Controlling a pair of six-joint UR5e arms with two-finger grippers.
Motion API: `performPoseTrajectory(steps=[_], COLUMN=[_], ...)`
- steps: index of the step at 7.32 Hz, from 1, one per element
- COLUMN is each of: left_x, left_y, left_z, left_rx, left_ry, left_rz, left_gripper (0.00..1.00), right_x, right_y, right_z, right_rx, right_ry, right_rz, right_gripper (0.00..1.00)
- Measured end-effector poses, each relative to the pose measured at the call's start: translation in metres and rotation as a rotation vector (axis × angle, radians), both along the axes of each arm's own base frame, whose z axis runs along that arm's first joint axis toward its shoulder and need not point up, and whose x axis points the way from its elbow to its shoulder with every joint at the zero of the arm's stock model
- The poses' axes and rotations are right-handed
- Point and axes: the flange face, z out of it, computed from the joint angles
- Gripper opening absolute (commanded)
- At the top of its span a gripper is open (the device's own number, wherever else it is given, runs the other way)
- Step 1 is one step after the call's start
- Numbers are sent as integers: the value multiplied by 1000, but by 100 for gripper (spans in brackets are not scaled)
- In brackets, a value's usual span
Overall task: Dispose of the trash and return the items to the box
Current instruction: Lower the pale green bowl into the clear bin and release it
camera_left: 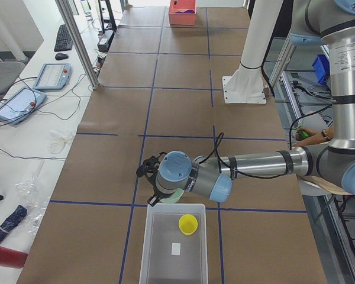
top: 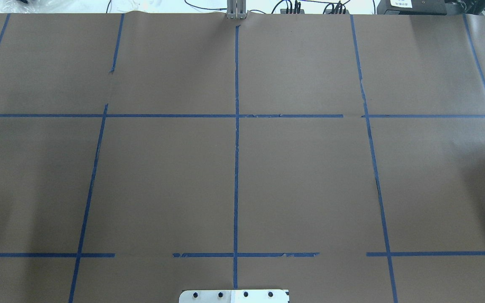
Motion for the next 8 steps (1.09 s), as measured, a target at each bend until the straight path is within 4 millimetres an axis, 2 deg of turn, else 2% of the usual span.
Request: performPoseTrajectory(steps=[2, 4, 5, 6, 8], left_x=[-11, -15, -17, -18, -18], left_y=[-8, -21, -18, -13, -6], left_z=[44, 70, 79, 86, 91], left_rx=[6, 23, 34, 43, 55], left_ry=[-14, -42, -77, -94, -102], left_rz=[24, 19, -2, -23, -40], left_gripper=[0, 0, 3, 49, 100], right_x=[0, 0, 0, 0, 0], right_y=[0, 0, 0, 0, 0], right_z=[0, 1, 2, 2, 3], right_rx=[1, 0, 0, 0, -2], right_ry=[0, 1, 1, 2, 3], right_rz=[-1, -2, -3, -3, -3], right_gripper=[100, 100, 100, 100, 100])
